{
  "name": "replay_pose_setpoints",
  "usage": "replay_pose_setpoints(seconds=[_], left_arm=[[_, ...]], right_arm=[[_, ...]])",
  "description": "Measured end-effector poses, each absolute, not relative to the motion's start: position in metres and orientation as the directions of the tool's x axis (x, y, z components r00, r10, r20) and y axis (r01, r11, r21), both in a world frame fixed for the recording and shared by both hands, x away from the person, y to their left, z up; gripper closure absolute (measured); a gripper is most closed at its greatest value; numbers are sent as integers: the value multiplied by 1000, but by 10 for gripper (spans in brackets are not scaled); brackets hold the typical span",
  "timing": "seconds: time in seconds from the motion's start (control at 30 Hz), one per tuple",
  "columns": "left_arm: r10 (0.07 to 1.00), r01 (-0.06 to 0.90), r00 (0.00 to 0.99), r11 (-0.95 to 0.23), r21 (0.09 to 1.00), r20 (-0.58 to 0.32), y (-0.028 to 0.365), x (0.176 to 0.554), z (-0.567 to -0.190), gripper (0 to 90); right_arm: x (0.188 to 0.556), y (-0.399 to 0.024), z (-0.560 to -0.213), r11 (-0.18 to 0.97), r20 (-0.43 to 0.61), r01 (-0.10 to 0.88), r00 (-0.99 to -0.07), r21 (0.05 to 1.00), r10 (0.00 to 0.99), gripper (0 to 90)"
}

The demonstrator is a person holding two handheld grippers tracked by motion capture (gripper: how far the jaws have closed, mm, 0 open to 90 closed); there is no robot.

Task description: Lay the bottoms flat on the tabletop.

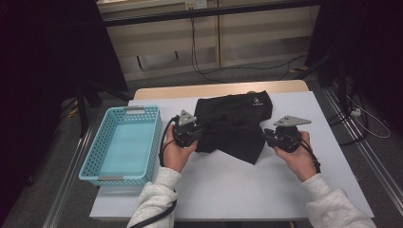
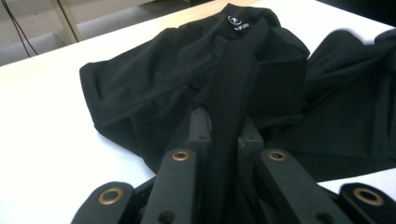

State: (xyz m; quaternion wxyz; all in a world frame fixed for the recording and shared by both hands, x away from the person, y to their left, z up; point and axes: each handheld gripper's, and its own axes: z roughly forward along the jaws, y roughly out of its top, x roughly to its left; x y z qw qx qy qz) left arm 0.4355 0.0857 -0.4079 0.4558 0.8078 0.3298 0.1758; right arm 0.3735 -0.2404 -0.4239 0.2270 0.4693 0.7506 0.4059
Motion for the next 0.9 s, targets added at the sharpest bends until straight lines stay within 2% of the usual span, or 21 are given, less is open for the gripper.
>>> replay_pose_setpoints(seconds=[0.03, 0.13, 0.23, 0.27, 0.3, 0.4, 0.43, 0.6, 0.7, 0.8, 0.9], left_arm=[[694, 374, 720, -367, 852, -17, 86, 436, -408, 815], [696, 372, 718, -364, 854, -16, 86, 435, -407, 815], [699, 369, 715, -359, 857, -15, 88, 436, -406, 815], [700, 371, 714, -356, 858, -18, 89, 436, -406, 815], [703, 371, 711, -352, 860, -19, 89, 435, -406, 815], [704, 371, 710, -347, 861, -22, 91, 434, -406, 815], [703, 370, 711, -347, 862, -23, 91, 434, -406, 815], [687, 368, 726, -343, 864, -36, 91, 430, -408, 815], [677, 360, 735, -347, 866, -35, 89, 428, -409, 815], [671, 363, 740, -353, 862, -37, 87, 426, -410, 814], [667, 363, 745, -368, 856, -30, 86, 423, -413, 814]], right_arm=[[373, -239, -427, 222, 54, 529, -456, 819, 888, 616], [374, -234, -439, 238, 58, 559, -460, 794, 886, 515], [378, -227, -451, 248, 72, 600, -458, 760, 886, 497], [378, -225, -453, 258, 71, 606, -463, 753, 883, 524], [379, -222, -456, 267, 79, 615, -475, 742, 876, 628], [378, -224, -459, 282, 82, 614, -496, 737, 865, 823], [377, -227, -456, 270, 91, 615, -491, 740, 867, 842], [363, -248, -425, 269, 35, 535, -489, 801, 871, 858], [351, -250, -410, 284, 27, 499, -527, 819, 849, 855], [341, -238, -414, 312, 49, 497, -587, 810, 808, 831], [338, -220, -429, 348, 75, 505, -643, 790, 762, 750]])
